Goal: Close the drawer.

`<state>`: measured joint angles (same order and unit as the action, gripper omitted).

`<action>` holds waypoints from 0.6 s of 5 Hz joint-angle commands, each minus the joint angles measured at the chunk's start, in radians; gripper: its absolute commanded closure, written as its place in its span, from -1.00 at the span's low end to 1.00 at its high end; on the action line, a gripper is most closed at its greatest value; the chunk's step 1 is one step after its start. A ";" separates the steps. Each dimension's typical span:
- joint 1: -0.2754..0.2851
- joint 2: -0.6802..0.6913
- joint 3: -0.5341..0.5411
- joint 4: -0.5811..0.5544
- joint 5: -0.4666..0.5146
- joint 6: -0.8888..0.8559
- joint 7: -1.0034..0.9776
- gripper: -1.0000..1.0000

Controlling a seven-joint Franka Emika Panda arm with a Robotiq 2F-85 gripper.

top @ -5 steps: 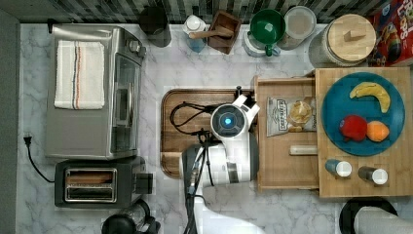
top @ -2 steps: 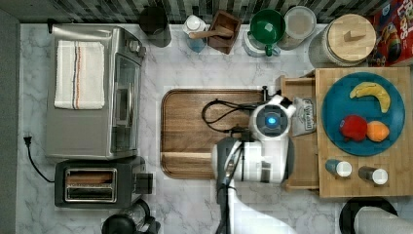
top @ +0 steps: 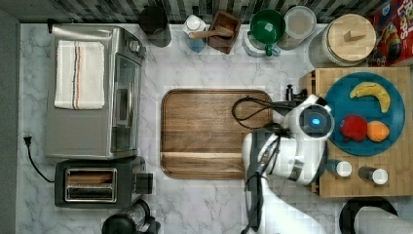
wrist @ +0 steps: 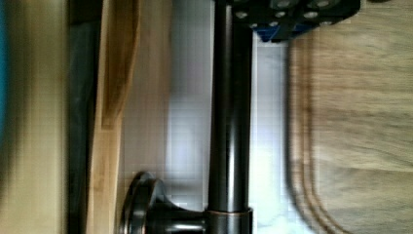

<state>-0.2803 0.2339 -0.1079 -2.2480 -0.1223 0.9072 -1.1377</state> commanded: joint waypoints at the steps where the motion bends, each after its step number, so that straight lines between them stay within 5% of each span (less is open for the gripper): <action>1: -0.133 0.036 -0.074 0.172 0.027 0.054 -0.116 1.00; 3: -0.108 0.000 -0.068 0.164 -0.012 -0.011 -0.018 1.00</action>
<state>-0.3342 0.2605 -0.0878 -2.2012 -0.0894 0.8730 -1.1924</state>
